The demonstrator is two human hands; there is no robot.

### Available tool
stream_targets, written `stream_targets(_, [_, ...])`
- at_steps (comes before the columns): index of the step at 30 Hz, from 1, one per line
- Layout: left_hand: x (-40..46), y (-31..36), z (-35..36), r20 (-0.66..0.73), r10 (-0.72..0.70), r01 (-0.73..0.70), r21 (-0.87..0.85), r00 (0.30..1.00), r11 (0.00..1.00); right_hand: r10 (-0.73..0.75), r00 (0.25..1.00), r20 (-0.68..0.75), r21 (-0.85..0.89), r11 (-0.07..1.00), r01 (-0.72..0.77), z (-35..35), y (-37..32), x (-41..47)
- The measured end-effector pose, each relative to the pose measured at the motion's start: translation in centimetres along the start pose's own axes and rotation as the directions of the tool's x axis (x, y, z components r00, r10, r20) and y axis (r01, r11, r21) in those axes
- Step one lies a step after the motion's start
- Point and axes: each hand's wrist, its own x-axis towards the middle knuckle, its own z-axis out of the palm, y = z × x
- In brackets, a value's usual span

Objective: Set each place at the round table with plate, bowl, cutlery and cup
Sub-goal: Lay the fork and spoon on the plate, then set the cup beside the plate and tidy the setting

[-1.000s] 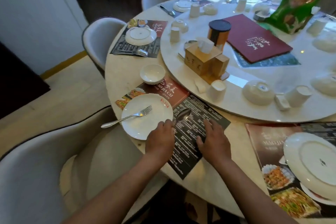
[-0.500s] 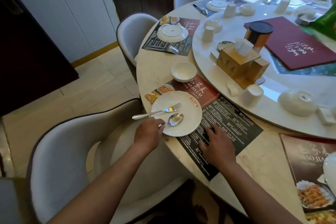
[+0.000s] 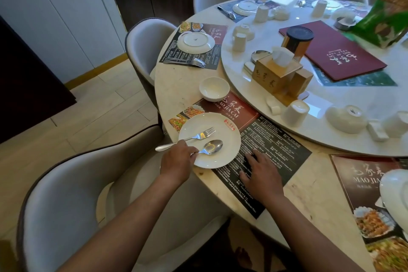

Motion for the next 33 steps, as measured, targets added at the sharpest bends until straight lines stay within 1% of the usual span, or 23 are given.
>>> stream_targets(4, [-0.1, 0.1, 0.0, -0.013, 0.009, -0.009, 0.04, 1.0, 0.999, 0.016, 1.0, 0.004, 0.011, 1.0, -0.016, 0.0, -0.1, -0.1])
stream_targets(8, [-0.2, 1.3, -0.3, -0.091, 0.036, -0.03, 0.057, 0.995, 0.998, 0.022, 1.0, 0.008, 0.024, 0.999, -0.023, -0.5, 0.0, 0.2])
stream_targets(10, [0.2, 2.9, -0.6, -0.109, 0.091, -0.085, 0.054, 0.99, 0.995, 0.023, 0.999, -0.044, 0.024, 0.999, -0.022, -1.3, 0.4, 0.4])
stream_targets(12, [0.9, 5.0, -0.8, -0.115, 0.155, -0.151, 0.049, 0.981, 0.987, 0.025, 0.99, -0.136, -0.008, 1.0, -0.027, -2.5, 0.9, 0.9])
stream_targets(14, [1.9, 7.3, -0.6, -0.085, 0.198, -0.191, 0.081, 0.977, 0.978, 0.031, 0.971, -0.236, -0.053, 0.998, -0.044, -3.9, 1.8, 1.9])
stream_targets(16, [3.1, 9.5, -0.3, -0.042, 0.206, -0.2, 0.119, 0.978, 0.973, 0.011, 0.949, -0.316, -0.128, 0.99, -0.054, -5.4, 3.0, 3.4])
stream_targets(18, [4.3, 11.6, 0.1, 0.001, 0.21, -0.208, 0.138, 0.978, 0.968, -0.03, 0.941, -0.336, -0.228, 0.972, -0.051, -6.7, 4.6, 5.1])
stream_targets(21, [5.9, 14.3, 0.5, 0.047, 0.203, -0.208, 0.114, 0.978, 0.972, -0.054, 0.948, -0.315, -0.366, 0.928, -0.068, -8.9, 6.8, 7.8])
stream_targets(23, [6.8, 15.7, 0.7, 0.062, 0.195, -0.199, 0.085, 0.979, 0.976, -0.052, 0.964, -0.262, -0.424, 0.903, -0.067, -10.2, 8.0, 9.5])
stream_targets(26, [7.7, 17.3, 1.0, 0.078, 0.184, -0.19, 0.082, 0.98, 0.978, -0.056, 0.987, -0.151, -0.459, 0.888, -0.02, -11.6, 9.6, 11.7])
stream_targets(28, [8.2, 17.9, 1.3, 0.09, 0.171, -0.178, 0.088, 0.981, 0.98, -0.084, 0.99, -0.11, -0.462, 0.887, 0.024, -12.2, 10.2, 12.9])
stream_targets(33, [9.0, 18.5, 2.6, 0.092, 0.17, -0.18, 0.112, 0.981, 0.977, -0.125, 0.987, -0.099, -0.476, 0.877, 0.064, -13.0, 10.7, 14.4])
